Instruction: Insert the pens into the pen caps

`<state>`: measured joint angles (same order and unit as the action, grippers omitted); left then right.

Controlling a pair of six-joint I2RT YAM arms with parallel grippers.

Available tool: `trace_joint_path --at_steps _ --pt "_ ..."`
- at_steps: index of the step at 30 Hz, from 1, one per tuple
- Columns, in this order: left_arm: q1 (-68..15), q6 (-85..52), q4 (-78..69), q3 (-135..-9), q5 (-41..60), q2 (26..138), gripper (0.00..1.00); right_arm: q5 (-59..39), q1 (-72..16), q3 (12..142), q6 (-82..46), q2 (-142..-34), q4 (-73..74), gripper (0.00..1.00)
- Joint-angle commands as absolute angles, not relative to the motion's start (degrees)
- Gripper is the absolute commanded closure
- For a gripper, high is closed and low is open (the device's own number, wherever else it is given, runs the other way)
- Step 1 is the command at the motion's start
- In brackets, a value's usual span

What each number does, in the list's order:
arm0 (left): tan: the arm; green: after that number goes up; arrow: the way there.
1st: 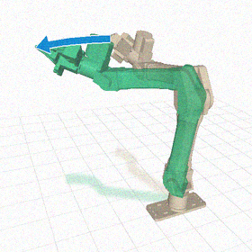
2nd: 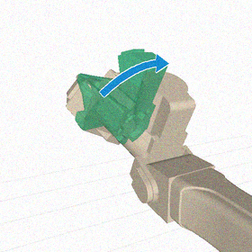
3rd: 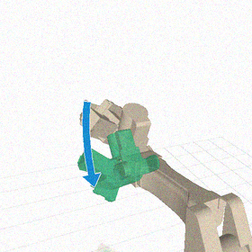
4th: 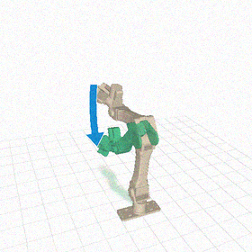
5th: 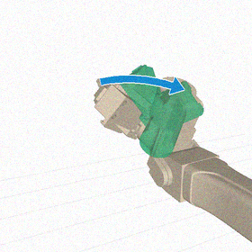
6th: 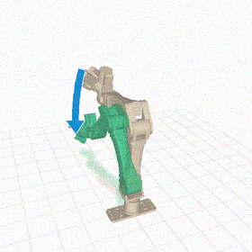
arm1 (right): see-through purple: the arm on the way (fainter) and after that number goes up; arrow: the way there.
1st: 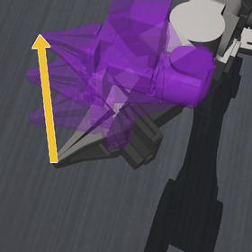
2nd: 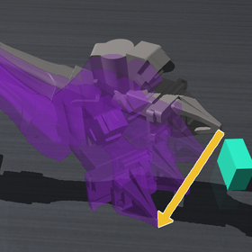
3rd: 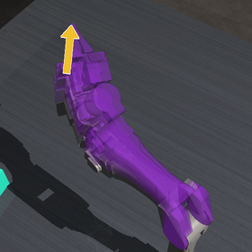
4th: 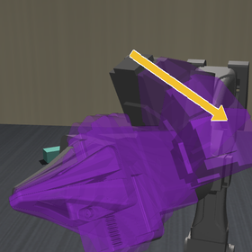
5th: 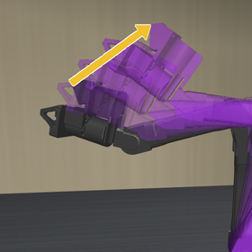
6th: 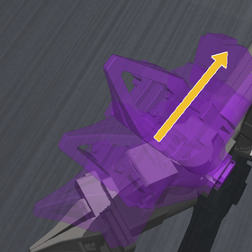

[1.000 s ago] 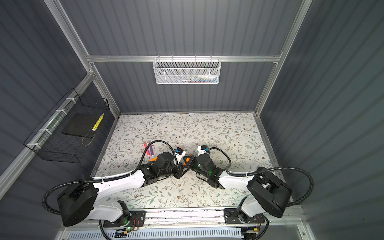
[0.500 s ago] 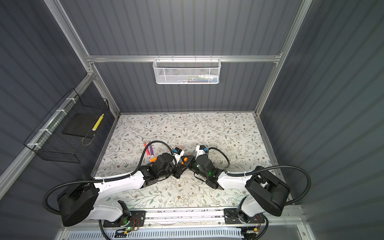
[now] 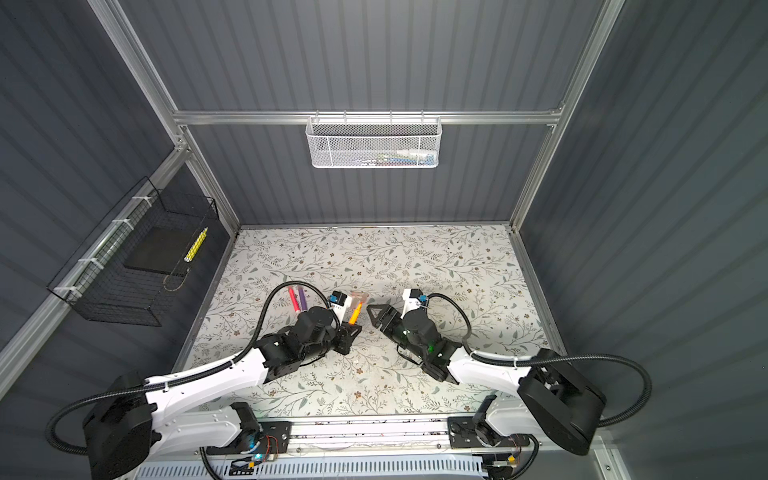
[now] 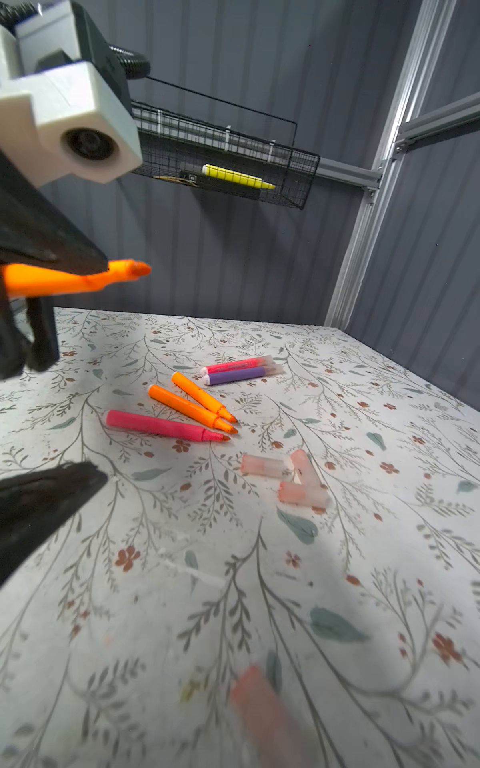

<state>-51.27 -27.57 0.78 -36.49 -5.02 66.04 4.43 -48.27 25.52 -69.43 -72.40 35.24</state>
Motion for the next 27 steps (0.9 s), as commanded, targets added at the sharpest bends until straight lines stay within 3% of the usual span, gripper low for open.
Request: trace_joint_path --at_steps 1,5,10,13,21,27 --pt "-47.97 -30.25 10.81 -38.90 -4.60 61.60 1.00 8.61 -47.31 23.42 -66.78 -67.75 28.76 0.22" --pt "-40.78 -30.75 14.11 -42.03 6.39 61.22 1.00 12.51 -46.69 22.57 -64.18 -59.59 21.80 0.18" --pt "-39.64 -27.89 13.93 -45.00 4.29 65.94 1.00 18.18 -46.41 22.98 -60.78 -51.82 12.18 0.12" --pt "-39.63 -27.18 8.12 -42.26 0.84 67.11 1.00 20.50 -45.95 25.41 -58.16 -50.67 5.78 0.14" --pt "-39.64 -23.43 -0.82 -37.58 5.31 68.26 1.00 15.99 -41.34 36.42 -52.04 -63.71 -4.10 0.28" --pt "-39.46 -21.28 -2.44 -35.73 6.56 65.94 1.00 11.52 -38.91 42.37 -50.35 -75.23 -5.55 0.31"
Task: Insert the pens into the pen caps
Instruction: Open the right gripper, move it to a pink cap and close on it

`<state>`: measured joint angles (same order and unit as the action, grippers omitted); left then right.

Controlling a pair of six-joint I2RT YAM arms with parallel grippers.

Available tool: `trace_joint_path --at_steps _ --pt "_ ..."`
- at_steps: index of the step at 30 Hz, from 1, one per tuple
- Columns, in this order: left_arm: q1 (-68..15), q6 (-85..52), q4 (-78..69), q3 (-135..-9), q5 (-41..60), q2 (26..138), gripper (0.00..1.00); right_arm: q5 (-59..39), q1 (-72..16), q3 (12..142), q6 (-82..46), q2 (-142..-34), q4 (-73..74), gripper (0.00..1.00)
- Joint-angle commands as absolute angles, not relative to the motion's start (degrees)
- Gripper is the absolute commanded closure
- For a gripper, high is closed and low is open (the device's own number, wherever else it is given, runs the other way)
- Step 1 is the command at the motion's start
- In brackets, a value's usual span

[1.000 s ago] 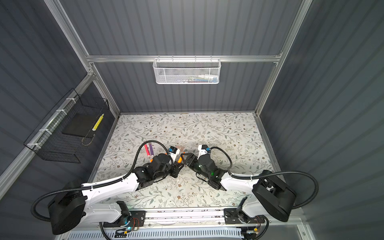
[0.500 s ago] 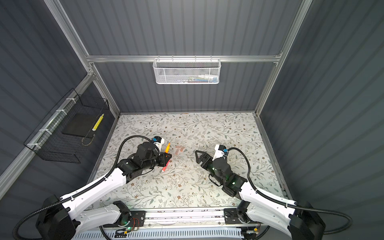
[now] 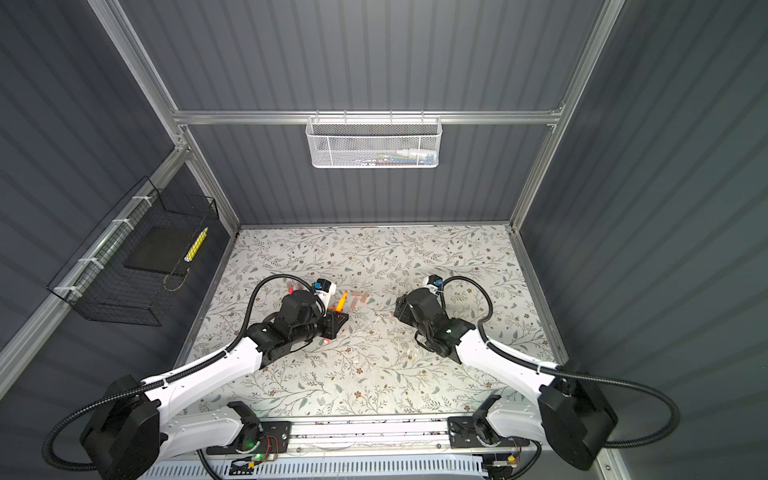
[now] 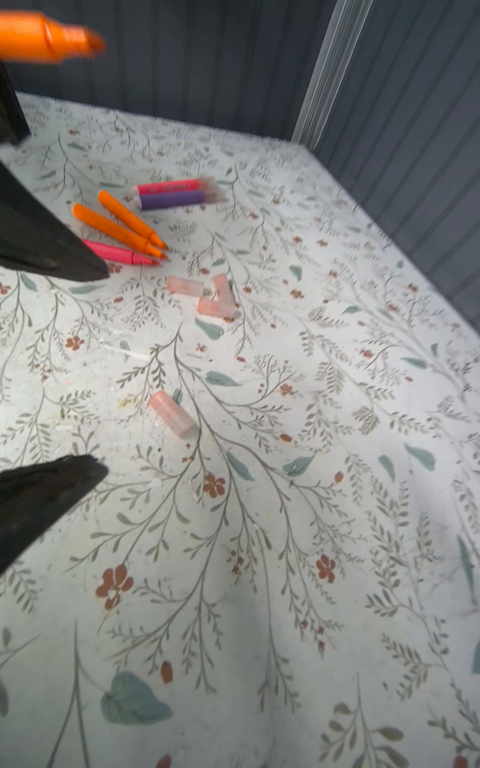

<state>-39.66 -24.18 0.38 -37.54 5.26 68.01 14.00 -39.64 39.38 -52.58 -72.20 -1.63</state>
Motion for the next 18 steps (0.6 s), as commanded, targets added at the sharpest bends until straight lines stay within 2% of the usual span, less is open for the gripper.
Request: trace_joint_path --at_steps 1,6,10,18 --pt "-39.50 -20.71 -3.45 -34.74 5.93 65.49 1.00 10.95 -38.76 43.49 -50.10 -76.67 -6.19 0.32" --pt "-39.61 -20.56 -7.23 -31.69 5.02 63.60 1.00 9.74 -38.59 49.11 -48.36 -84.19 -10.06 0.42" --pt "-39.73 -20.13 -12.59 -29.70 11.63 62.42 1.00 11.13 -38.63 53.14 -46.95 -89.34 -14.53 0.49" --pt "-39.81 -20.12 -14.27 -28.95 11.45 63.81 1.00 14.37 -38.59 56.55 -45.09 -93.89 -17.52 0.48"
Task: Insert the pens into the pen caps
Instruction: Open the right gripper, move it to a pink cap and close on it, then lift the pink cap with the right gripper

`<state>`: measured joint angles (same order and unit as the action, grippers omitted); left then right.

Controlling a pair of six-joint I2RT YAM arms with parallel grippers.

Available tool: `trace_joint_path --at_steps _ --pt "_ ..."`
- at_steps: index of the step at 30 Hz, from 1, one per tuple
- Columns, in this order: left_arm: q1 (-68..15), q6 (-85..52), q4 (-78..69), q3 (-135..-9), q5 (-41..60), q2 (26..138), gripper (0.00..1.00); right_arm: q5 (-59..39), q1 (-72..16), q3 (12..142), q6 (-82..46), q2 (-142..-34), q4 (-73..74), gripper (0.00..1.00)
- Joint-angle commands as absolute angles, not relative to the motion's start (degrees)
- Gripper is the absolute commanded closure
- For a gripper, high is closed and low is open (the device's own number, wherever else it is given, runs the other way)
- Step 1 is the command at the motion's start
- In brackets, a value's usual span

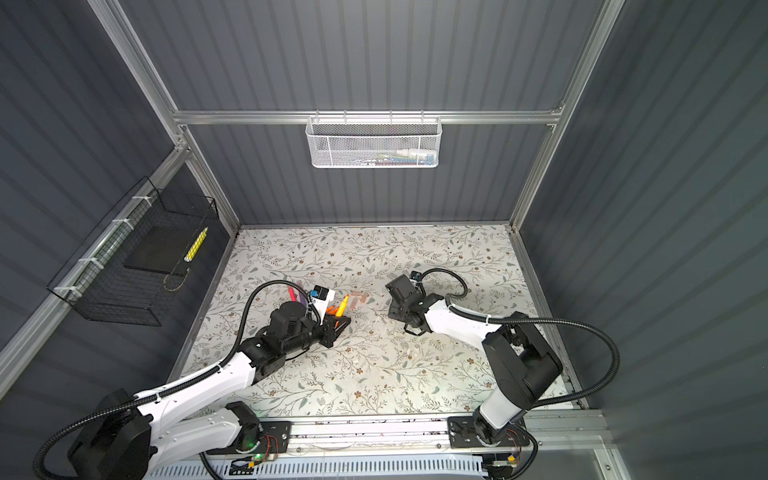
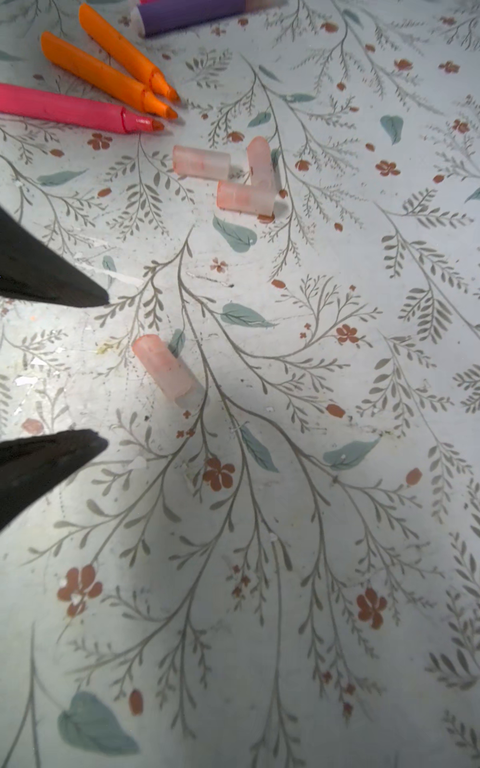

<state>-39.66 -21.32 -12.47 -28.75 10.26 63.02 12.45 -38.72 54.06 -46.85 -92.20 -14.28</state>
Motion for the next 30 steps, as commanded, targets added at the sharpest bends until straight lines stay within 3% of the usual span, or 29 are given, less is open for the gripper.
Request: trace_joint_path --at_steps 1,21,30 --pt "-39.77 -20.10 -14.45 -28.97 11.75 64.10 1.00 14.31 -38.62 57.62 -44.85 -94.90 -18.26 0.48" --pt "-39.86 -19.96 -12.57 -29.16 10.98 61.78 1.00 15.38 -38.70 66.39 -44.21 -107.86 -21.97 0.51" --pt "-39.88 -20.08 -12.48 -29.26 11.07 61.61 1.00 16.53 -38.76 65.83 -44.91 -108.37 -21.97 0.65"
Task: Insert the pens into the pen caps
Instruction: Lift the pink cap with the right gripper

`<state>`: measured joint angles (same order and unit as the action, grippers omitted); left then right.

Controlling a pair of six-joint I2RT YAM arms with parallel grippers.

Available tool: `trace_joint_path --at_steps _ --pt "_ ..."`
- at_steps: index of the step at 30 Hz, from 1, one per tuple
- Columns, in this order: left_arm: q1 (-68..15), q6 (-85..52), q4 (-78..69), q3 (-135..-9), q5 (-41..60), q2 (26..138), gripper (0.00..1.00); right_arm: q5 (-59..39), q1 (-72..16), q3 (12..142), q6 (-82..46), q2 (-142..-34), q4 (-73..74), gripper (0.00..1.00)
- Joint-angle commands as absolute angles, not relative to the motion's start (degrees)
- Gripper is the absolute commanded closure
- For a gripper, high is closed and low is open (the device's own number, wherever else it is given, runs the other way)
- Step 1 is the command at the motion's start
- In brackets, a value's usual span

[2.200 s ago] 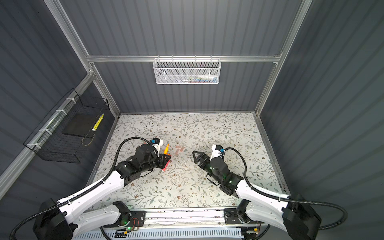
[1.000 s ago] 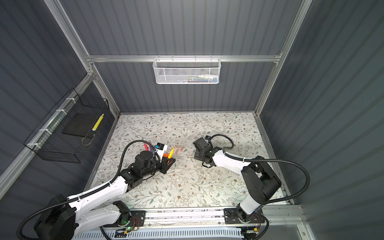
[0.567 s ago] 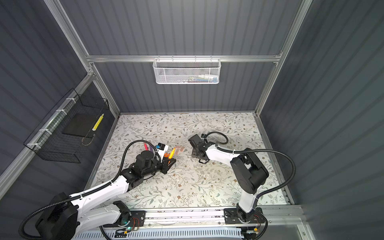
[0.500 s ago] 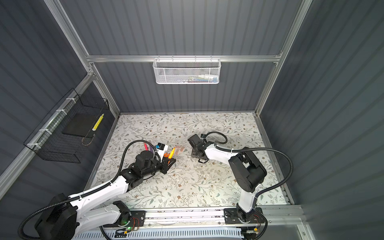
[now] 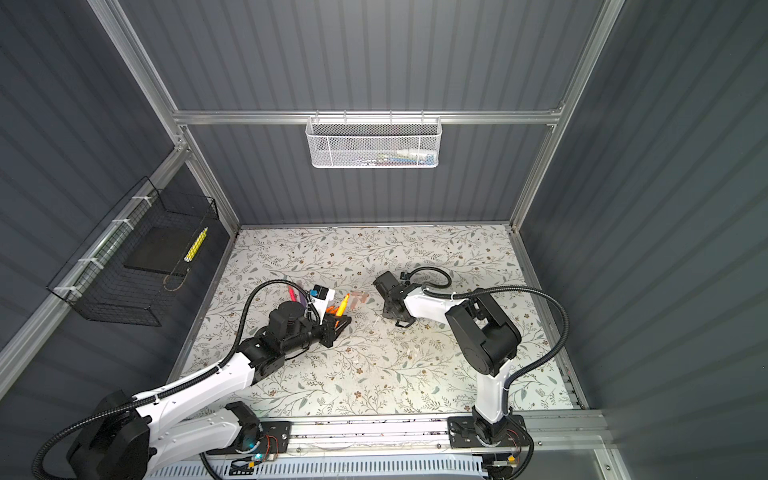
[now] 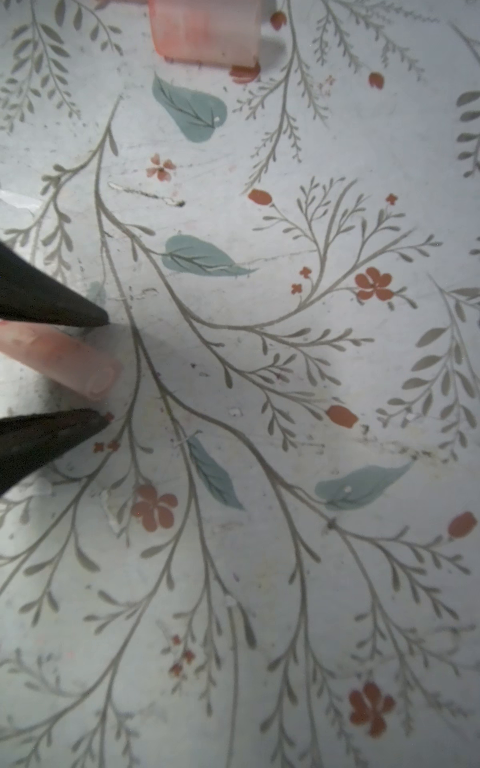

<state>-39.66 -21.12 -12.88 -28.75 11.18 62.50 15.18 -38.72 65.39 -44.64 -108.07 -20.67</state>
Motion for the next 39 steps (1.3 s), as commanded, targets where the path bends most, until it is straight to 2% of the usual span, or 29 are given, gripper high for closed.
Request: trace_joint_path --at_steps 1,4,9,14,20,31,39 --pt "-39.83 -20.10 -12.48 -29.25 11.15 61.63 1.00 16.68 -38.75 65.74 -44.96 -108.36 -21.94 0.67" --pt "-39.83 -20.08 -12.48 -29.33 11.16 61.71 1.00 16.67 -38.71 65.72 -45.07 -108.70 -21.97 0.71" --pt "-39.90 -20.08 -12.52 -29.33 11.24 61.85 1.00 16.36 -38.70 65.61 -45.35 -108.86 -21.93 0.71" --pt "-39.88 -20.12 -12.57 -29.32 11.22 62.03 1.00 15.51 -38.80 65.47 -45.44 -108.91 -21.63 0.65" --pt "-39.88 -20.12 -12.48 -29.45 11.24 62.04 1.00 15.05 -39.29 65.04 -45.60 -108.42 -21.20 0.65" --pt "-39.90 -19.98 -12.14 -29.30 10.90 61.26 1.00 16.28 -39.29 62.14 -47.34 -106.15 -18.17 0.88" --pt "-39.90 -19.95 -12.06 -29.44 10.87 61.49 1.00 18.46 -39.23 54.64 -49.30 -96.28 -12.28 0.94"
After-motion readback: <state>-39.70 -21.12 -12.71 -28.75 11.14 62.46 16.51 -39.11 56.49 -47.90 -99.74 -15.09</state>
